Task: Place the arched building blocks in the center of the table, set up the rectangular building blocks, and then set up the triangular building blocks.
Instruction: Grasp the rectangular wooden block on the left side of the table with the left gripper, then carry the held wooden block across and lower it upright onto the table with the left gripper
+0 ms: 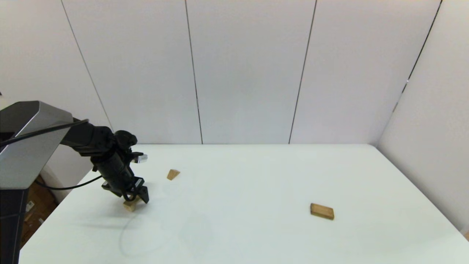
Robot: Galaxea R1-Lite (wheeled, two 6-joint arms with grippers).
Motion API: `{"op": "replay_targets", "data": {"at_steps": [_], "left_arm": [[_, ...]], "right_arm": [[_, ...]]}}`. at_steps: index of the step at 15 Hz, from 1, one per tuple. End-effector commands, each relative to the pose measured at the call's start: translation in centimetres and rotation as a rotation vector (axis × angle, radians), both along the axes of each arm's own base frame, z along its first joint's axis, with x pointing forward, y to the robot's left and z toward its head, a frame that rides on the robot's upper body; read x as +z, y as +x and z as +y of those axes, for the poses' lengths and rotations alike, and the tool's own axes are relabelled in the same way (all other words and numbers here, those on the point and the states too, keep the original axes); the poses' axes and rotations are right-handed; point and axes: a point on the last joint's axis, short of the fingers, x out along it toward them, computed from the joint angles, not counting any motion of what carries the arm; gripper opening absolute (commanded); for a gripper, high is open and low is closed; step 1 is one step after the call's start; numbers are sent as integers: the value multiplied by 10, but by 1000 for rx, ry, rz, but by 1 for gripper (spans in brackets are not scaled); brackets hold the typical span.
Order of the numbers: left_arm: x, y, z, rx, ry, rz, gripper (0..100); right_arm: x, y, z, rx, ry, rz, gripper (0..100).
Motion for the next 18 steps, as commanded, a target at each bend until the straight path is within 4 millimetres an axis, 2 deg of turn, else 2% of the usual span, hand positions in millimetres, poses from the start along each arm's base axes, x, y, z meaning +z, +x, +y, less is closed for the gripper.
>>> {"op": "replay_targets", "data": {"at_steps": [1,12,15,18], "left_arm": [[0,1,0,-3,0,3,0],[-3,2,0,-33,3,7,0],[8,-2,-6,-50,-7,2,0],[39,-7,-33,-125,-32,-48,0]], "right_arm": [[0,0,0,1,-1,3,100],[0,0,0,1,-1,1,100],[0,0,0,1,-1,1,100],[0,0,0,1,-1,3,100]]}}
